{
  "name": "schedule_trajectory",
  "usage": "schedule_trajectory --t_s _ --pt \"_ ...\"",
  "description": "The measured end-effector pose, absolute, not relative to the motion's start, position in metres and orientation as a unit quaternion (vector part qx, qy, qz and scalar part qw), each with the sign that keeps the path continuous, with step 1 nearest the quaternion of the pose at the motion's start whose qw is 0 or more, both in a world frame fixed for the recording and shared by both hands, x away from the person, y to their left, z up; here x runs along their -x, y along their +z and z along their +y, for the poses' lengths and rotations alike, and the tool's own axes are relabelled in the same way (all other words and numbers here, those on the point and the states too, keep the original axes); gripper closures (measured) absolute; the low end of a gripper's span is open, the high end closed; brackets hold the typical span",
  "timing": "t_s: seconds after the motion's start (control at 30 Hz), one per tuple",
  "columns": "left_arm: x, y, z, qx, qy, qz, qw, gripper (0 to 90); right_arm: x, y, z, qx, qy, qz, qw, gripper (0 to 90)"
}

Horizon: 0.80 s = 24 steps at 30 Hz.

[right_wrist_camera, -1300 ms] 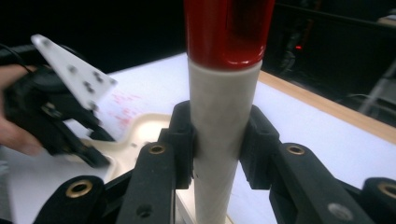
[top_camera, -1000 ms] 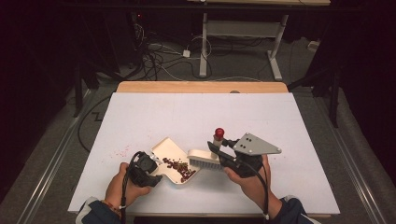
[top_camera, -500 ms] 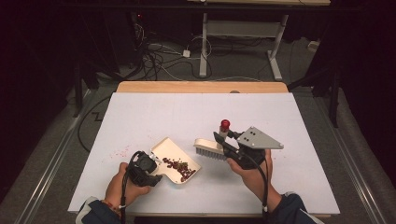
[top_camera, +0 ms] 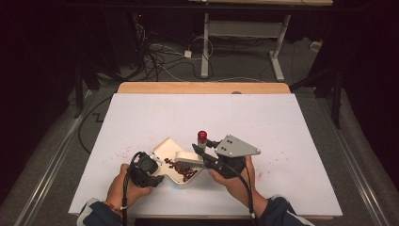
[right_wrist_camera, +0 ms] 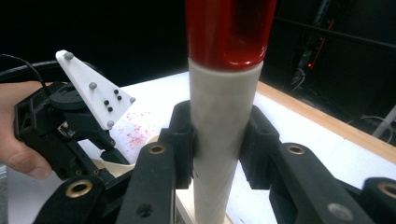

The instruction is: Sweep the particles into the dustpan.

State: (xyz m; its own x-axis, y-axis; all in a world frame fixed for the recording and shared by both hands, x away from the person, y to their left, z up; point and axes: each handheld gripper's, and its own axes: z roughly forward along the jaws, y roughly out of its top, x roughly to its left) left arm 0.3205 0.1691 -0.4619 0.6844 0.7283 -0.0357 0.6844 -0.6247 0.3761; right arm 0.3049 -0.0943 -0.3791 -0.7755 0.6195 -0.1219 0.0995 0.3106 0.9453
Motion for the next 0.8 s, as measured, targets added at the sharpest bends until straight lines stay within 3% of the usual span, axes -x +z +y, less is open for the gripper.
schedule_trajectory --t_s 0.8 --pt "-0.323 -0.463 0.173 -0.886 0.058 0.412 0.203 63.7 -0.313 -0.351 -0.146 -0.266 0.550 0.743 0.272 69.9"
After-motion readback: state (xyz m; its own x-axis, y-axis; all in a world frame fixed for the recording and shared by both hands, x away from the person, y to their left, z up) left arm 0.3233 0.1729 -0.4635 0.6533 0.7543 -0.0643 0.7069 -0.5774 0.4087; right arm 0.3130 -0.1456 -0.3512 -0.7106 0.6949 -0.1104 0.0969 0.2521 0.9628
